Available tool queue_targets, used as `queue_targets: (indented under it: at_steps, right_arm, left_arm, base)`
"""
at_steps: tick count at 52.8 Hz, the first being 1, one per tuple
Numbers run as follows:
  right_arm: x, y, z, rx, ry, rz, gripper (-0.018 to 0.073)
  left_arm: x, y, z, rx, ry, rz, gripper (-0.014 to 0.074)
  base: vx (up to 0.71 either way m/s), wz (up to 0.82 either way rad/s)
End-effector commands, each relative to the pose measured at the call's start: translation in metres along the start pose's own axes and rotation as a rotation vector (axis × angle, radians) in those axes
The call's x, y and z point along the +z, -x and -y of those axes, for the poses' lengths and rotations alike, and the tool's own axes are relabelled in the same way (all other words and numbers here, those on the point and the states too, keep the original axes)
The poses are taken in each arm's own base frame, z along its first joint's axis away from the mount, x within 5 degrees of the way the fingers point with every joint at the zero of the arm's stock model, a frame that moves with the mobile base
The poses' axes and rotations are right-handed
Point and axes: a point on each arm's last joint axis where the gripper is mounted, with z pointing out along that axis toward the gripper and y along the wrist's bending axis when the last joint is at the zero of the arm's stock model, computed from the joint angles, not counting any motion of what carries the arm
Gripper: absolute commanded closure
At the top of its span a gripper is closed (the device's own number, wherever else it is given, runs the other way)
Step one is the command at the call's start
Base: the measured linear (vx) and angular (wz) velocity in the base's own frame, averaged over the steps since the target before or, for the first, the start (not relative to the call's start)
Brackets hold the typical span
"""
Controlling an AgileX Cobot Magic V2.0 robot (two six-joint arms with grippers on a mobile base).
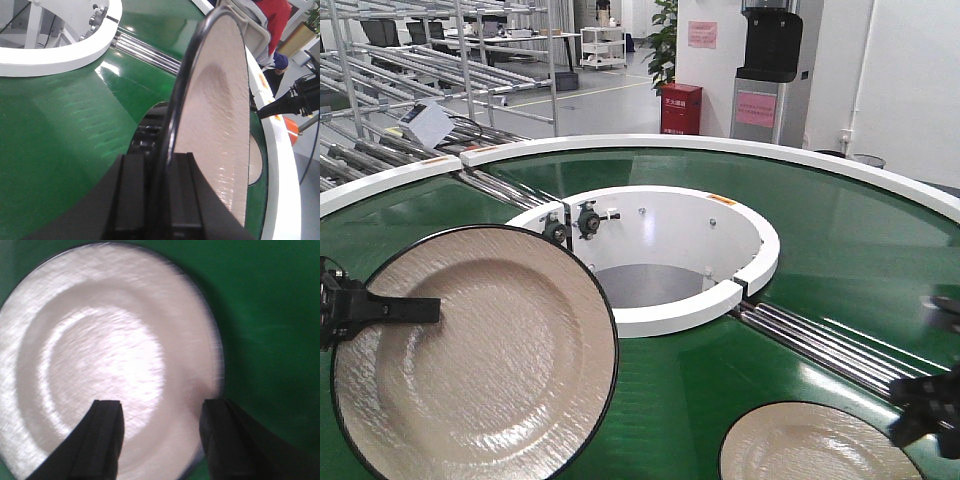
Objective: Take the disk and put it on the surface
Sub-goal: 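Grasp the rim of the other cream plate with the right gripper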
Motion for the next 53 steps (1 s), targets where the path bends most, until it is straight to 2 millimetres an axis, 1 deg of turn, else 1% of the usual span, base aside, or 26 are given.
queue_targets:
  at_steps: [1, 2, 4, 6, 10, 13, 18, 25, 31, 34, 38, 45, 48, 50, 52, 53]
  right_arm:
    - [-0.022, 0.013, 0.029, 0.059, 0.044, 0.128, 0.015]
    - [-0.021, 0.013, 0.04, 0.087, 0.054, 0.133, 0.015]
    - [-0.02, 0.013, 0.055, 0.118, 0.073, 0.14, 0.015]
    - [-0.018, 0.013, 0.065, 0.148, 0.094, 0.147, 0.015]
    - [-0.012, 0.014, 0.08, 0.181, 0.139, 0.162, 0.015]
    - [-0.005, 0.014, 0.084, 0.169, 0.183, 0.156, 0.015]
    - [0.011, 0.015, 0.083, 0.14, 0.254, 0.138, 0.015]
    - [0.03, 0.015, 0.082, 0.102, 0.291, 0.1, 0.015]
    - [0.047, 0.014, 0.08, 0.11, 0.314, 0.062, 0.015]
    - [0.055, 0.014, 0.076, 0.101, 0.331, 0.037, 0.015]
    - [0.066, 0.014, 0.066, 0.076, 0.36, 0.016, 0.015]
    - [0.087, 0.013, 0.041, 0.033, 0.407, -0.044, 0.0165]
    - [0.094, 0.012, 0.029, -0.008, 0.422, -0.069, 0.0234]
    - [0.098, 0.011, 0.024, -0.018, 0.425, -0.079, 0.0312]
    - [0.099, 0.011, 0.021, -0.019, 0.433, -0.079, 0.041]
    - [0.1, 0.011, 0.02, -0.015, 0.44, -0.079, 0.0472]
  left_arm:
    - [-0.012, 0.02, 0.025, -0.012, -0.077, 0.132, 0.0604]
    - [-0.012, 0.02, 0.025, -0.012, -0.076, 0.133, 0.0604]
    - [-0.012, 0.02, 0.024, -0.012, -0.072, 0.133, 0.0604]
    - [-0.012, 0.02, 0.024, -0.011, -0.07, 0.132, 0.0604]
    - [-0.012, 0.019, 0.024, -0.008, -0.068, 0.129, 0.0604]
    - [-0.012, 0.019, 0.024, -0.006, -0.068, 0.129, 0.0604]
    - [-0.012, 0.02, 0.024, -0.006, -0.063, 0.132, 0.0604]
    - [-0.012, 0.019, 0.022, 0.001, -0.046, 0.125, 0.0604]
    - [-0.01, 0.018, 0.019, 0.0, -0.032, 0.115, 0.0604]
    - [-0.01, 0.018, 0.018, -0.004, -0.033, 0.115, 0.0604]
    - [-0.01, 0.018, 0.018, -0.004, -0.033, 0.115, 0.0604]
    - [-0.01, 0.018, 0.018, -0.004, -0.031, 0.115, 0.0604]
    - [-0.01, 0.018, 0.018, -0.004, -0.031, 0.115, 0.0604]
    - [-0.01, 0.018, 0.018, -0.004, -0.031, 0.115, 0.0604]
    - [-0.01, 0.018, 0.018, -0.005, -0.032, 0.115, 0.0604]
    - [-0.01, 0.018, 0.018, -0.006, -0.032, 0.114, 0.0604]
  base:
    - [0.0, 0.0]
    - [0.0, 0.0]
    - [0.0, 0.0]
    - [0.0, 0.0]
    - [0.0, 0.0]
    - [0.0, 0.0]
    - [0.0, 0.0]
    - [0.0, 0.0]
    - [0.0, 0.0]
    - [0.0, 0.0]
    - [0.0, 0.0]
    - [0.0, 0.0]
    - [0.0, 0.0]
    - [0.0, 0.0]
    - [0.0, 0.0]
    - [0.0, 0.0]
